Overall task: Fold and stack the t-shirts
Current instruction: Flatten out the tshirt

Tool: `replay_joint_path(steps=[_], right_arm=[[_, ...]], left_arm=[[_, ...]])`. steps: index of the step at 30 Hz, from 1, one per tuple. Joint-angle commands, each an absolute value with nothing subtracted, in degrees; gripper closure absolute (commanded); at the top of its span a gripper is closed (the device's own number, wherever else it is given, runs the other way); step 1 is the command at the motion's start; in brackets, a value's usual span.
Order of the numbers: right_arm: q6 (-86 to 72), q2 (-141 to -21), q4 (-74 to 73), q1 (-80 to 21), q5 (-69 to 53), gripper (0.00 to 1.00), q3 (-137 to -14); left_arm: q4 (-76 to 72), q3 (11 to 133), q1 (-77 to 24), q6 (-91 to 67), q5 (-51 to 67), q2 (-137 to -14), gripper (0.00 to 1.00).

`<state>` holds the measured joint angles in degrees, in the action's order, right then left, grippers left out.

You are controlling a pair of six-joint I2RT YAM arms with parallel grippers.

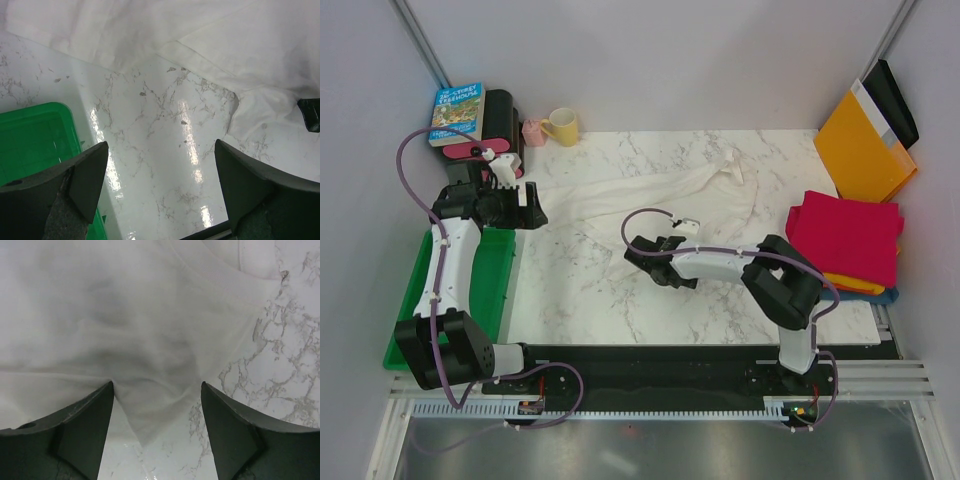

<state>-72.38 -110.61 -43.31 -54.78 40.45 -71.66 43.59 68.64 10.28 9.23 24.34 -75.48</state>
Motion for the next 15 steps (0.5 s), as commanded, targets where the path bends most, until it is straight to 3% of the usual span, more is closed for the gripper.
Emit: replay_joint_path(steps=[1,4,5,8,15], right_arm=[[-74.4,-111.2,-39.5,-54.8,28.9,0.24,-64.3],[-75.8,-109.6,-37.0,-55.1,25.4,0.5,-59.4],[-76.2,-109.1,-36.7,-55.3,25.0,0.7,-58.4],[-77.8,-107.1,-36.8,-56.2,24.2,1.0,-55.0],[-82.5,-98.2,-47.8,-62.6,29.4,1.0,-53.5]], left_arm=[[42.5,68.6,10.6,12.1,24.4,-73.9,0.07],[42.5,68.6,10.7,12.1,24.3,-74.1,0.07],[42.5,68.6,10.7,12.0,24.4,-74.1,0.07],[42.5,69.0,10.7,11.4,24.8,-74.6,0.07],[41.6,69.0,10.6,12.1,24.0,-78.2,0.07]])
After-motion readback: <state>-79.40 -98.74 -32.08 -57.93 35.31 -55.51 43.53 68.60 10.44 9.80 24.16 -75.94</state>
